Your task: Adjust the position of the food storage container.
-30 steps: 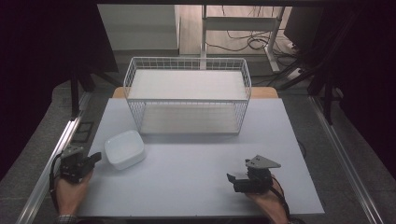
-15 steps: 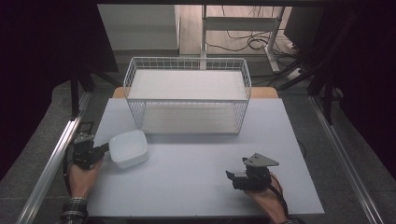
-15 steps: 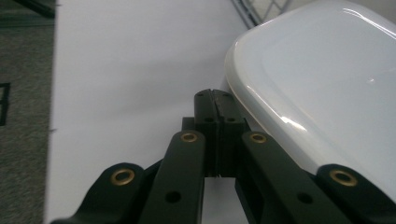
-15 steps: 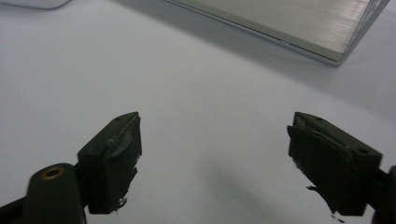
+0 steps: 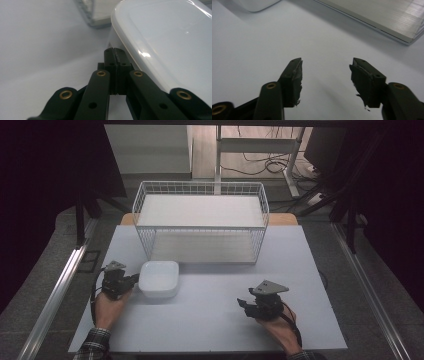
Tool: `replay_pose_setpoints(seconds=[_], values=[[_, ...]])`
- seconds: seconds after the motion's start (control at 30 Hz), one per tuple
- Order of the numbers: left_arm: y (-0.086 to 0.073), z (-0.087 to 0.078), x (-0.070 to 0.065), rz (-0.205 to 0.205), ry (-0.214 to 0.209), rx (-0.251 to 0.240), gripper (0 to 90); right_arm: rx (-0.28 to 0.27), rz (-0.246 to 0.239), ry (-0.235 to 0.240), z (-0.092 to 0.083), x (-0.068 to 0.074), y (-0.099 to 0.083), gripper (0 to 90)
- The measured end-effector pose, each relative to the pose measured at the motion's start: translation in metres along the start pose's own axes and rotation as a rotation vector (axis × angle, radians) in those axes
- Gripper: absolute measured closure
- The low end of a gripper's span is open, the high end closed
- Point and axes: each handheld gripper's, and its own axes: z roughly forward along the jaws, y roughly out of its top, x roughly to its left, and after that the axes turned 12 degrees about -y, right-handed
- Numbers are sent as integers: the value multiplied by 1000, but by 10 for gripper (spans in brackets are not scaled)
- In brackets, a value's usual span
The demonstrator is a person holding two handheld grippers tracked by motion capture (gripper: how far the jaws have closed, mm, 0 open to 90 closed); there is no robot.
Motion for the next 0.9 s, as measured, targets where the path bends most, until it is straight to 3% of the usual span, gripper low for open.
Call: replay_pose_setpoints(seconds=[0.03,0.4,0.5,0.73,0.9], values=[[1,3,-3,3,-12,1,900,2,-8,4,3,0,3,493],[9,32,-31,45,-95,37,900,5,13,51,26,3,24,658],[12,44,-43,69,-120,58,900,15,64,76,41,4,33,732],[14,59,-60,85,-163,74,900,35,91,82,63,6,43,848],[14,75,-79,128,-211,110,900,57,106,74,79,7,46,879]])
